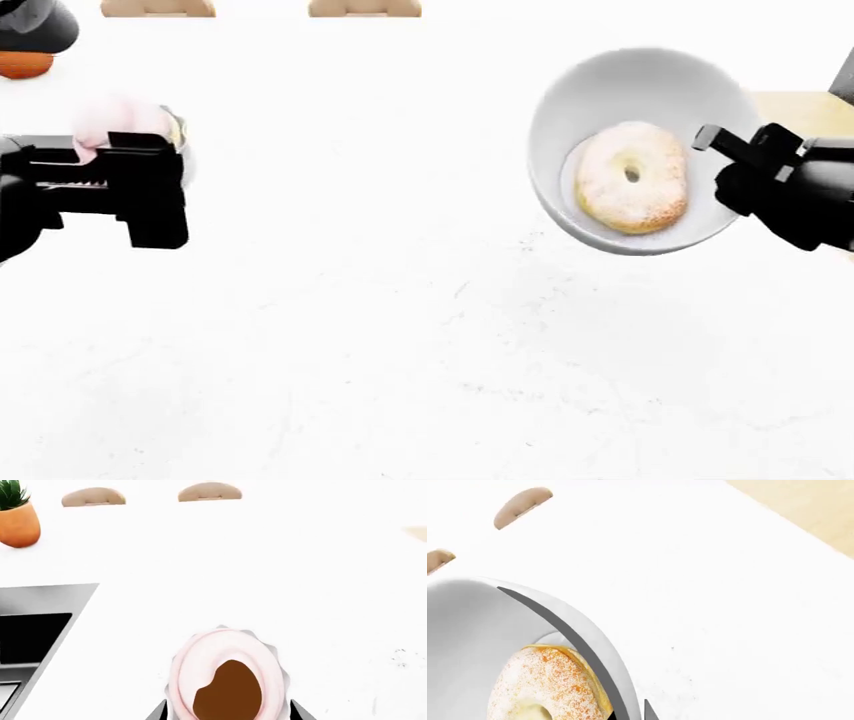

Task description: Pick up the bowl with donut and place it on the tray. Pick up the cupcake and place it on the tray.

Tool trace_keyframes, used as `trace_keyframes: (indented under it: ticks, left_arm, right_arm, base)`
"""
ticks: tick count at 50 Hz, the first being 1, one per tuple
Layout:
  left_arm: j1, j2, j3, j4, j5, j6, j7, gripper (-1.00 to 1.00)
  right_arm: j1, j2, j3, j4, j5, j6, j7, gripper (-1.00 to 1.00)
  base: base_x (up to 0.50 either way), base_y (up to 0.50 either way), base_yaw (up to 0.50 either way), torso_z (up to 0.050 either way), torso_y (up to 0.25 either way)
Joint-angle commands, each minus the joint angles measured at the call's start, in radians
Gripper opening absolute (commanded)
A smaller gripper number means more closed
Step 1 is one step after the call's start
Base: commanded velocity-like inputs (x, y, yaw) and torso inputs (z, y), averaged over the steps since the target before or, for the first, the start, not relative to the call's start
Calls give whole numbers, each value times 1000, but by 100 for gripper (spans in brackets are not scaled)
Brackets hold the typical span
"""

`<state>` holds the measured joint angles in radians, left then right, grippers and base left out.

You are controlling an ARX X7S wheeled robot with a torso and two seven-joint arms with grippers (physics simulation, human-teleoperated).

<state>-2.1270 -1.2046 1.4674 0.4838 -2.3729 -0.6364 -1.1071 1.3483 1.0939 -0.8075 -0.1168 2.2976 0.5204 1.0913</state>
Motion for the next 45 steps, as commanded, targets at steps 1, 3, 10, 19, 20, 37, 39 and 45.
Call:
trace_keyframes:
  ticks: [1,3,10,19,20,37,39,45]
  left_arm:
    - [-37,14,-34,-4,-5,1,-8,-100]
    - [-33,16,-36,-1,-3,3,-6,-100]
    - [-23,12,-43,8,1,8,1,-100]
    - [-7,0,-51,23,8,18,5,-100]
    - [-5,-1,-52,25,9,20,6,-100]
    - [-18,-100,-93,88,8,10,-2,-100]
    - [-21,-111,-98,93,4,6,-5,-100]
    - [-25,-109,-109,98,-7,-2,-11,-100]
  right_arm:
    - [25,29,43,-35,-53,2,-72,-100]
    - [23,35,48,-43,-61,-5,-73,-100]
    - [20,53,48,-64,-57,-1,-56,-100]
    - [13,63,46,-81,-57,2,-43,-100]
    - [13,63,45,-81,-57,3,-41,-100]
    - [22,48,43,-87,-100,9,-46,-100]
    - [19,49,43,-88,-99,10,-50,-100]
    - [13,57,43,-91,-97,13,-54,-100]
  base:
    - [0,0,0,0,0]
    - [0,0,0,0,0]
    - [-429,32,0,1,2]
    - [-500,20,0,0,0]
    - [-500,20,0,0,0]
    - [-81,248,0,0,0]
    - [0,500,0,5,0]
    - [0,500,0,0,0]
